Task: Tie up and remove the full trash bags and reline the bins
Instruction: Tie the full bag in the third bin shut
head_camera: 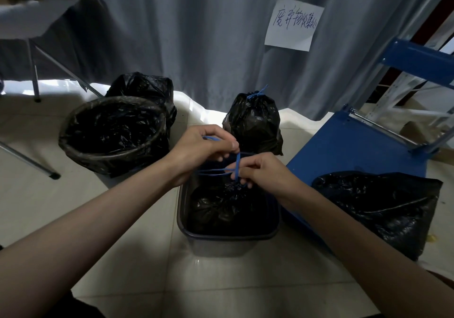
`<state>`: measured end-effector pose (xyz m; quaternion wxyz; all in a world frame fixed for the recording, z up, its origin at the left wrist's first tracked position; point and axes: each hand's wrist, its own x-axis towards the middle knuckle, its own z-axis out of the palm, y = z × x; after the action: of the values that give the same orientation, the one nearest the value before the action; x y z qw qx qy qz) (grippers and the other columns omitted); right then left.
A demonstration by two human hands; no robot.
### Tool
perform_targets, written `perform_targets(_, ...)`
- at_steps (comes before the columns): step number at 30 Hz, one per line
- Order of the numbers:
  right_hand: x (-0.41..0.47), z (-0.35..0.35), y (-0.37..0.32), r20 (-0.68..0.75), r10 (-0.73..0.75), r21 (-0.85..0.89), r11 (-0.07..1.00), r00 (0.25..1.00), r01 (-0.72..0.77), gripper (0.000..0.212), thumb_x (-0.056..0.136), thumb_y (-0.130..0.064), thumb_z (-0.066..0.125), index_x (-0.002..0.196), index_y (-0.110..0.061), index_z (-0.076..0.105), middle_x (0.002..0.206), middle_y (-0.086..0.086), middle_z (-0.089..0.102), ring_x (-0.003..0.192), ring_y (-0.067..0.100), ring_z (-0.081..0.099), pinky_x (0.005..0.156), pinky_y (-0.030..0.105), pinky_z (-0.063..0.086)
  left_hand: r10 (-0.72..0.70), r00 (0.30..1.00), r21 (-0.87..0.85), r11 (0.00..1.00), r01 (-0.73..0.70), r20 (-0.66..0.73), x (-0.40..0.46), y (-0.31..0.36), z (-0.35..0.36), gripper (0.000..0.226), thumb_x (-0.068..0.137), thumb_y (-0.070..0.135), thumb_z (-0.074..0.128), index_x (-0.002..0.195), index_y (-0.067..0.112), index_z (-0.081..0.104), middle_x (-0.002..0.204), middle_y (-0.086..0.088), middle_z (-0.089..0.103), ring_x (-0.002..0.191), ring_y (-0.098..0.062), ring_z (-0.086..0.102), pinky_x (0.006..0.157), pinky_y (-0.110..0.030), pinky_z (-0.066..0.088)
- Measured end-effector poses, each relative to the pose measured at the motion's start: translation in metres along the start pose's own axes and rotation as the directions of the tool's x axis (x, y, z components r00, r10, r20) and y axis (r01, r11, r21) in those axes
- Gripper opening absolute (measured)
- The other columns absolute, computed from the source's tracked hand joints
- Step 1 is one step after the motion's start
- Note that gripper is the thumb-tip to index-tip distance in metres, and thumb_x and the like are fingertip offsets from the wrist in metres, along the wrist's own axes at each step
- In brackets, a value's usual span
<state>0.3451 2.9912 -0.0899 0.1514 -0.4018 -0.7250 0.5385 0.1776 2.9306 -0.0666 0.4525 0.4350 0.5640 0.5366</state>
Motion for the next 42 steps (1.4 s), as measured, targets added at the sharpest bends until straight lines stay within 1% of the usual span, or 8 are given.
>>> perform_targets(5, -0.005, -0.002, -0.001, 0.024, -0.029, 0.04, 0.999, 0.999, 0.028, 0.019, 0.096, -0.017, 0.061, 0.094, -0.008, 0.078, 0.082, 0.004, 0.071, 0.068, 0.005, 0.056, 0.059, 0.015, 0.047, -0.046, 0.998, -0.099, 0.994, 0.04, -0.052, -0.001, -0.007, 0.001, 0.024, 0.081, 0.004, 0.075, 0.102, -0.004, 0.065, 0.095, -0.021, 0.073, 0.077, -0.021, 0.063, 0.07, -0.021, 0.053)
perform_targets(8, -0.002, -0.002, 0.003, -0.028, -0.001, 0.058, 0.998, 1.0, 0.003, 0.021, 0.099, -0.011, 0.055, 0.097, -0.007, 0.076, 0.08, 0.002, 0.071, 0.064, 0.003, 0.056, 0.058, 0.015, 0.047, -0.042, 0.999, 0.081, 0.996, 0.043, -0.018, 0.001, -0.016, 0.002, 0.043, 0.075, 0.009, 0.081, 0.111, 0.001, 0.058, 0.084, -0.015, 0.073, 0.073, -0.017, 0.064, 0.068, -0.027, 0.053)
perform_targets(15, 0.001, -0.003, 0.007, -0.089, 0.043, 0.138, 0.99, 0.995, -0.03, 0.022, 0.1, -0.011, 0.054, 0.106, -0.005, 0.074, 0.082, 0.005, 0.073, 0.062, 0.003, 0.057, 0.054, 0.015, 0.045, 0.022, 0.998, 0.406, 0.913, -0.044, 0.059, 0.003, -0.033, 0.001, 0.019, 0.086, 0.027, 0.073, 0.087, 0.009, 0.069, 0.059, 0.001, 0.06, 0.058, -0.013, 0.052, 0.057, -0.026, 0.04)
perform_targets(21, 0.001, -0.007, 0.008, -0.132, 0.057, 0.265, 0.964, 0.99, -0.02, 0.017, 0.096, -0.013, 0.06, 0.101, -0.005, 0.075, 0.087, 0.012, 0.073, 0.063, 0.008, 0.061, 0.055, 0.017, 0.049, 0.075, 0.996, 0.436, 0.895, -0.088, 0.048, 0.004, -0.028, -0.001, 0.04, 0.089, 0.04, 0.068, 0.069, 0.005, 0.066, 0.05, 0.008, 0.041, 0.053, -0.007, 0.036, 0.057, -0.027, 0.03)
perform_targets(27, 0.003, -0.008, 0.011, -0.173, 0.082, 0.355, 0.935, 0.982, -0.016, 0.014, 0.093, -0.012, 0.065, 0.096, -0.002, 0.075, 0.085, 0.014, 0.069, 0.069, 0.014, 0.068, 0.061, 0.017, 0.055, -0.191, 0.949, 0.54, 0.841, 0.028, 0.249, 0.011, -0.024, -0.016, 0.03, 0.079, 0.024, 0.081, 0.058, 0.012, 0.062, 0.045, 0.005, 0.045, 0.039, -0.003, 0.037, 0.042, -0.017, 0.03)
perform_targets(31, 0.003, -0.006, 0.012, -0.16, 0.06, 0.359, 0.933, 0.985, 0.001, 0.012, 0.093, -0.011, 0.065, 0.092, -0.004, 0.075, 0.085, 0.012, 0.07, 0.069, 0.013, 0.068, 0.06, 0.017, 0.054, -0.153, 0.963, 0.522, 0.853, 0.015, 0.224, 0.013, -0.025, -0.019, 0.028, 0.08, 0.028, 0.079, 0.062, 0.012, 0.066, 0.043, 0.009, 0.049, 0.039, -0.001, 0.04, 0.042, -0.014, 0.033)
perform_targets(35, 0.002, -0.003, 0.01, -0.153, 0.025, 0.343, 0.939, 0.988, 0.029, 0.01, 0.091, -0.005, 0.066, 0.088, -0.001, 0.074, 0.086, 0.015, 0.073, 0.066, 0.013, 0.066, 0.059, 0.018, 0.054, -0.046, 0.967, 0.433, 0.898, -0.071, 0.252, 0.014, -0.032, -0.014, 0.04, 0.065, 0.052, 0.082, 0.08, 0.015, 0.073, 0.073, -0.005, 0.07, 0.069, -0.007, 0.059, 0.072, -0.027, 0.047)
perform_targets(42, 0.001, -0.003, 0.007, -0.254, -0.043, 0.179, 0.98, 0.966, 0.09, 0.009, 0.083, -0.006, 0.076, 0.085, 0.002, 0.072, 0.069, 0.01, 0.072, 0.061, 0.021, 0.066, 0.061, 0.029, 0.057, -0.127, 0.951, 0.289, 0.956, 0.042, 0.281, 0.008, -0.038, 0.007, 0.017, 0.083, 0.014, 0.076, 0.074, 0.008, 0.063, 0.061, -0.005, 0.062, 0.055, -0.015, 0.059, 0.057, -0.024, 0.05)
